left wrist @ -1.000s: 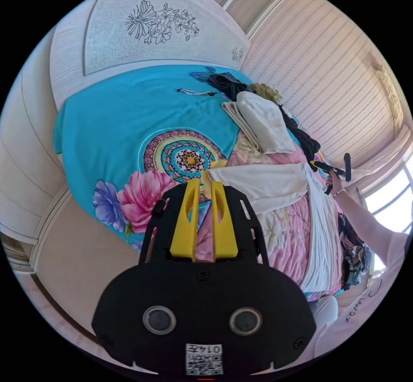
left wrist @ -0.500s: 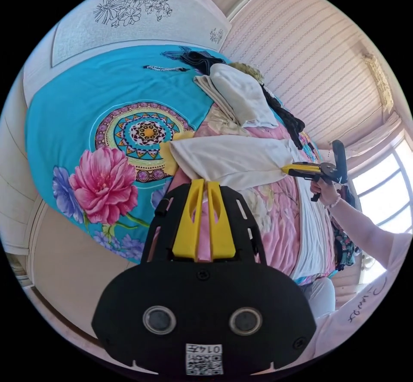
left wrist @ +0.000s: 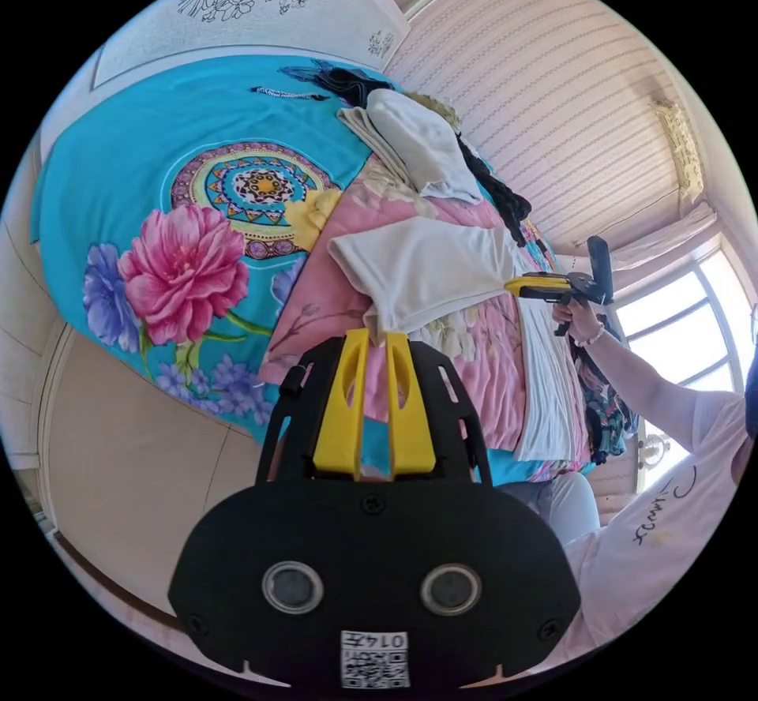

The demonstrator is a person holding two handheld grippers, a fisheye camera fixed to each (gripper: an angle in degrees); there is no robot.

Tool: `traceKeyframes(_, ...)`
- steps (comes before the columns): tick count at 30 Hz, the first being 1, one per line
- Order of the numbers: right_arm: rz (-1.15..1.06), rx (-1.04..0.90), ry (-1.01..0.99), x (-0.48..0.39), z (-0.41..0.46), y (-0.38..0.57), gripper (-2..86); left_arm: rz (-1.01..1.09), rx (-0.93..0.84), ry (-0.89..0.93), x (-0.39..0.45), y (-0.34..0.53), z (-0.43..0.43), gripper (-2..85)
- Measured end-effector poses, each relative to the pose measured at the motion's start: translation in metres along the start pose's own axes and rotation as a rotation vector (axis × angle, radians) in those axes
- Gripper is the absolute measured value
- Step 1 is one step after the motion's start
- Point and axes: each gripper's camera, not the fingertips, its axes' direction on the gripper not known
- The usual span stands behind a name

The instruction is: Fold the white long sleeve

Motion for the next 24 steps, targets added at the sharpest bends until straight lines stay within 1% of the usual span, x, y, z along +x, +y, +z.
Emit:
traceKeyframes(3, 0.055, 0.048, 0.103, 0.019, -0.017, 0.013, 4.4, -0.002, 0.053, -0.038, 0.005, -0.008, -0.018, 4.9)
traceKeyframes(6, 0.207, 0.085, 0.165, 0.056, -0.027, 0.022, 5.9, -0.044, 0.100, -0.062, 0.007, -0.024, -0.019, 5.9)
traceKeyframes(8, 0.333, 0.102, 0.199, 0.085, -0.029, 0.025, 7.3, -0.070, 0.087, -0.066, 0.014, -0.039, -0.003, 7.2)
traceKeyframes(10, 0.407, 0.116, 0.230, 0.102, -0.027, 0.027, 7.7, -0.083, 0.049, -0.038, 0.023, -0.049, 0.016, 8.0)
traceKeyframes(12, 0.469, 0.124, 0.217, 0.114, -0.024, 0.028, 7.5, -0.070, 0.001, -0.048, 0.035, -0.056, 0.033, 7.6)
traceKeyframes(13, 0.501, 0.115, 0.170, 0.120, -0.018, 0.030, 6.6, -0.040, -0.016, -0.103, 0.043, -0.058, 0.039, 6.8)
traceKeyframes(15, 0.537, 0.018, 0.072, 0.130, -0.001, 0.034, 4.7, -0.032, -0.022, -0.081, 0.051, -0.059, 0.039, 3.8)
traceKeyframes(16, 0.573, 0.020, 0.068, 0.133, 0.001, 0.040, 3.6, -0.045, -0.017, -0.058, 0.055, -0.061, 0.035, 1.5)
traceKeyframes(17, 0.572, 0.055, 0.072, 0.132, -0.003, 0.047, 2.8, -0.038, 0.023, -0.082, 0.062, -0.062, 0.028, 0.1)
traceKeyframes(19, 0.562, 0.087, 0.070, 0.129, -0.004, 0.058, 2.2, -0.010, 0.050, -0.128, 0.077, -0.065, 0.022, -0.4)
traceKeyframes(21, 0.553, 0.076, 0.088, 0.125, -0.002, 0.069, 1.9, -0.007, -0.005, -0.138, 0.087, -0.067, 0.033, -0.5)
traceKeyframes(22, 0.549, 0.089, 0.096, 0.122, -0.006, 0.080, 1.7, -0.005, -0.060, -0.140, 0.093, -0.067, 0.046, -0.3)
traceKeyframes(24, 0.560, 0.112, 0.088, 0.116, -0.015, 0.102, 1.6, -0.020, -0.030, -0.139, 0.104, -0.063, 0.049, 0.6)
